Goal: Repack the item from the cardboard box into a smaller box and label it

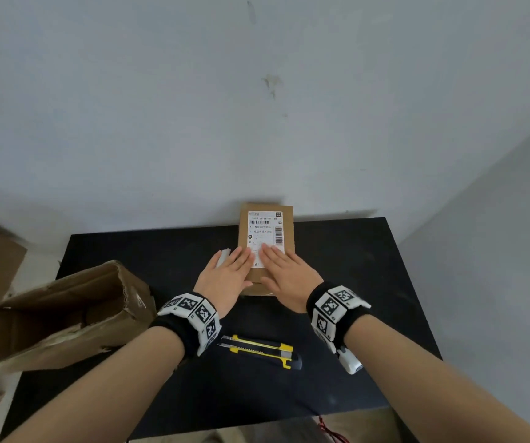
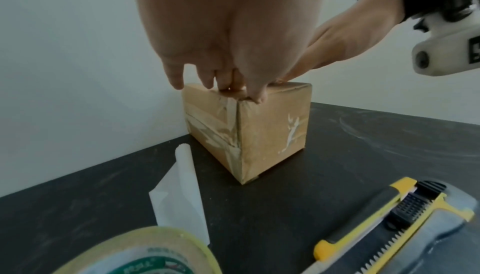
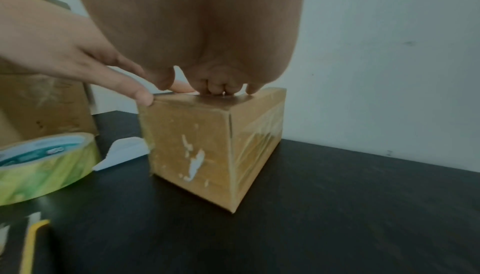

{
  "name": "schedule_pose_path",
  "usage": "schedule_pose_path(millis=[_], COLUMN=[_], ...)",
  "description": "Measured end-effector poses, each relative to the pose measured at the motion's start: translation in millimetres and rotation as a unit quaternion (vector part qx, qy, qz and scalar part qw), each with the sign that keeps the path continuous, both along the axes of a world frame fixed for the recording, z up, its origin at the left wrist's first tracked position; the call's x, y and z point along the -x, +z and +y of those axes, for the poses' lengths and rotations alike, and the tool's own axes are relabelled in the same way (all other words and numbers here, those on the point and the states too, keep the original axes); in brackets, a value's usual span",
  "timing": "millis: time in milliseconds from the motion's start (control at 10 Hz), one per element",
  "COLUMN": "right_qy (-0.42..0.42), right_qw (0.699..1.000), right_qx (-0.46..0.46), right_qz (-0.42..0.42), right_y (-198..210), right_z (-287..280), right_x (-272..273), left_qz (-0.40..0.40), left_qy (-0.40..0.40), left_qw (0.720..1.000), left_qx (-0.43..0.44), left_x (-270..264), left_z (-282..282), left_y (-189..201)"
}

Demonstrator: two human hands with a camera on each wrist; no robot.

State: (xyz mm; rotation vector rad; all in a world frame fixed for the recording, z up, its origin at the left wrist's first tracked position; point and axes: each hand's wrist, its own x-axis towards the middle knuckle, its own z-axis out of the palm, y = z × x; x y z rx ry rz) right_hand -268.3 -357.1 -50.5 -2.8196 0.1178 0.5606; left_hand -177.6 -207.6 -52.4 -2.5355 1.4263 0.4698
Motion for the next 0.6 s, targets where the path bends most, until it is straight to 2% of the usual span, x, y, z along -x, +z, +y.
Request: schedule_pose_path(millis=[200, 400, 500, 600], right_qy=[-0.009, -0.087, -0.135, -0.152], right_qw=[0.999, 0.995, 0.990, 0.988], right_qx=[0.038, 0.031, 0.025, 0.017], right_qz=[0.002, 0.032, 0.031, -0.018], right_y=[2, 12, 19, 33], right_z=[6, 5, 13, 20], right_x=[34, 53, 62, 63], left_qz=[0.002, 0.014, 0.016, 0.007], left_qy=[0.028, 0.066, 0.045, 0.035], left_qw=[1.000, 0.997, 0.998, 0.999], left_qx=[0.012, 0.032, 0.031, 0.041], left_x=[12, 18, 23, 20], left_z=[-1, 13, 32, 41], left_y=[0, 7, 10, 30])
